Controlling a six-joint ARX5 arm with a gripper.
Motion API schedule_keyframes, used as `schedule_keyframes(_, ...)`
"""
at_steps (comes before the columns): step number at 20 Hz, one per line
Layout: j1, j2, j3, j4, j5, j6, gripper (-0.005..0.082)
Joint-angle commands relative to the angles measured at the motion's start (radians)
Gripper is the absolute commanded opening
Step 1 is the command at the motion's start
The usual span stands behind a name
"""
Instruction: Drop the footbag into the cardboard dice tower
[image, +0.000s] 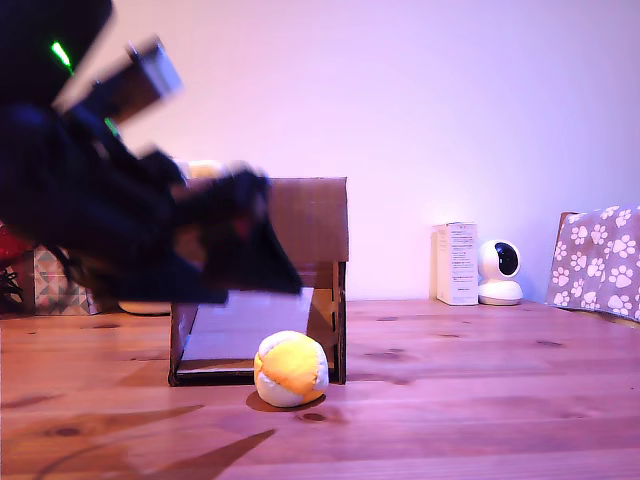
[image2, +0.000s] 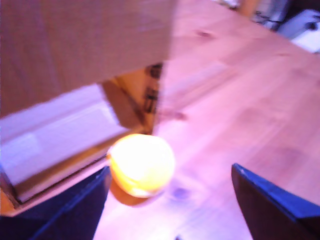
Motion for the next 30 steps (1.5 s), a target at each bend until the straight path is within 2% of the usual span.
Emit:
schedule_keyframes(1, 0.009, 0.048, 0.010, 0.033, -0.006, 0.008, 0.0707)
schedule_keyframes(6, 0.037, 0.184, 0.056, 0.075, -0.003, 0.008, 0.0707)
schedule_keyframes(13, 0.041, 0.312, 0.149, 0.072, 0.045, 0.033, 0.0707)
schedule_keyframes(15, 0.041, 0.343, 0.164, 0.069, 0.045, 0.034, 0.0691)
schedule_keyframes(16, 0.041, 0.350, 0.168, 0.067, 0.044, 0.034, 0.0617)
schedule_keyframes(19, 0.041, 0.350, 0.171, 0.067, 0.045, 0.033, 0.0196)
schedule_keyframes(20, 0.041, 0.350, 0.171, 0.067, 0.045, 0.034, 0.0083)
schedule_keyframes(21, 0.041, 0.348, 0.171, 0.066, 0.045, 0.034, 0.0048)
schedule_keyframes(24, 0.034, 0.307, 0.171, 0.039, 0.063, 0.034, 0.0049)
schedule_keyframes(30, 0.006, 0.062, 0.171, -0.189, 0.108, 0.034, 0.0049)
